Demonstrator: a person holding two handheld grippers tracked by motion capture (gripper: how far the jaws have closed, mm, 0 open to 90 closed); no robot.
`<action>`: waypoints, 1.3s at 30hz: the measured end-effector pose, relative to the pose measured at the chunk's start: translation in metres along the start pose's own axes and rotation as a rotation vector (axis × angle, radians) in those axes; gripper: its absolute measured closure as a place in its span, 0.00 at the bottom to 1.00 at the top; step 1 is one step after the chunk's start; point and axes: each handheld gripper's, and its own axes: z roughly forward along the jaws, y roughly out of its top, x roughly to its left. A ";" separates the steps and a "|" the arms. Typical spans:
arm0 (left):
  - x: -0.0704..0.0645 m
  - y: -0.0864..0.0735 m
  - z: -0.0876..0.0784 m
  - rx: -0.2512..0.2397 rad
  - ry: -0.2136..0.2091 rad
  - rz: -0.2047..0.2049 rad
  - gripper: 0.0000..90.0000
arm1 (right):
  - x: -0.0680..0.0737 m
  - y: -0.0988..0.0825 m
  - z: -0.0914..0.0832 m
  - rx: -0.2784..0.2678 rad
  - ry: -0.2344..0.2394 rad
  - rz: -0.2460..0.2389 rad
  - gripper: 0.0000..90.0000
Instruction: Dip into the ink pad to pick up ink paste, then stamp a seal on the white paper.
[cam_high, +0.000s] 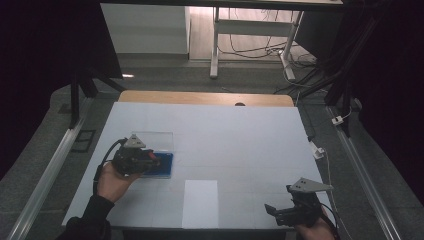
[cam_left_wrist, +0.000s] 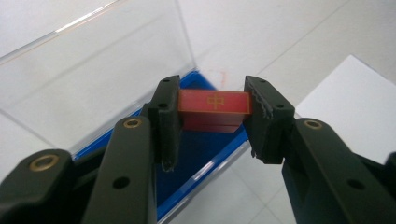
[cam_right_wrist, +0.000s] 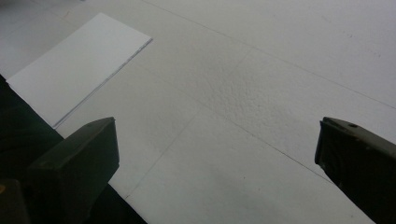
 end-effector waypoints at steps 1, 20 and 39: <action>-0.002 0.001 0.000 -0.001 -0.003 0.005 0.65 | 0.000 0.000 0.000 0.000 0.000 0.000 0.00; -0.043 0.015 0.006 0.006 -0.102 0.108 0.65 | 0.000 0.000 0.000 -0.001 0.000 -0.003 0.00; -0.080 0.023 0.025 0.043 -0.185 0.190 0.65 | 0.000 0.000 0.000 0.000 0.000 -0.001 0.00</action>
